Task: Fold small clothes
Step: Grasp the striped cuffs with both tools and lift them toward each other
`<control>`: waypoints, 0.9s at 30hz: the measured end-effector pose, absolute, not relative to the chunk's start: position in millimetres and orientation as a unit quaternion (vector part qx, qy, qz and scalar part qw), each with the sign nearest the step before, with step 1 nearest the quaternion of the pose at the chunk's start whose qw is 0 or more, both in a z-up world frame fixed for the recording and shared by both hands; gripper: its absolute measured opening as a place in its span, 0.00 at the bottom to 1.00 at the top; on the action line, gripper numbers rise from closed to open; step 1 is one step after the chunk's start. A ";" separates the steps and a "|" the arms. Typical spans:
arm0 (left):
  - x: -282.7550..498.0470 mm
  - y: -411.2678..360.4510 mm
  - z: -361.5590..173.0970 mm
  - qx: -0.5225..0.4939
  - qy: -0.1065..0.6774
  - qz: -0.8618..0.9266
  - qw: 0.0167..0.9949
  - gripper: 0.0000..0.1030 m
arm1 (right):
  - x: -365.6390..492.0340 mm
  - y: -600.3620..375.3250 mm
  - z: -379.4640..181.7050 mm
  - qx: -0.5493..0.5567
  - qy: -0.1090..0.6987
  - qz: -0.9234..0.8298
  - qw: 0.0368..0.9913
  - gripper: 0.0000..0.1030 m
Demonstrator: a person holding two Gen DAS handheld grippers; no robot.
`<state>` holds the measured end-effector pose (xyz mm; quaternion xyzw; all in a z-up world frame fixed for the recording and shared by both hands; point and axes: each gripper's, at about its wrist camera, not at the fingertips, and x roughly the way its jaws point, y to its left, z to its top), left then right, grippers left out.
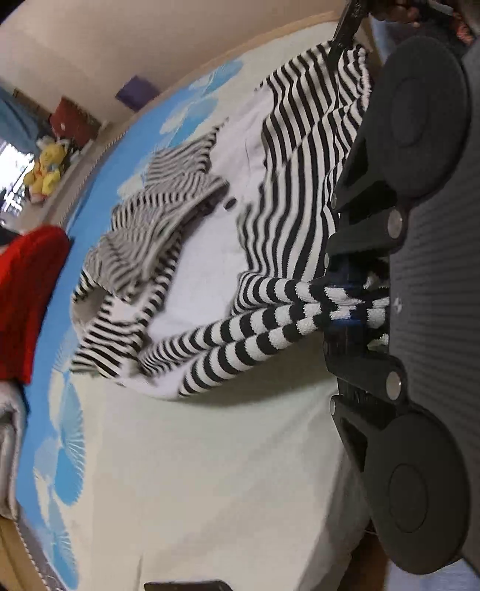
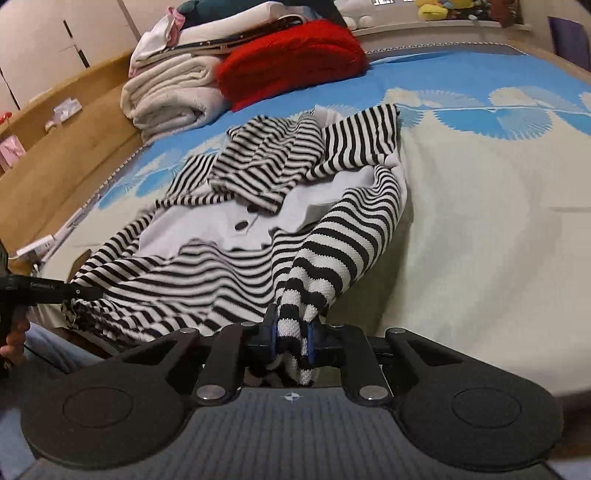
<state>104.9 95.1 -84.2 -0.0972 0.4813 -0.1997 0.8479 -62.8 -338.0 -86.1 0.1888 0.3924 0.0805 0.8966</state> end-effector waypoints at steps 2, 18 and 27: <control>83.4 100.3 -73.3 -0.099 0.477 -0.211 0.847 0.14 | -79.2 -342.0 -77.1 0.197 0.396 0.079 0.894 0.14; 244.4 42.7 10.5 -0.054 0.450 -0.208 0.867 0.14 | 48.3 -403.6 -5.1 0.276 0.388 0.092 0.875 0.13; 415.6 0.3 2.2 -0.052 0.393 -0.059 0.916 1.00 | 230.5 -449.1 -50.1 0.331 0.368 -0.125 0.860 0.83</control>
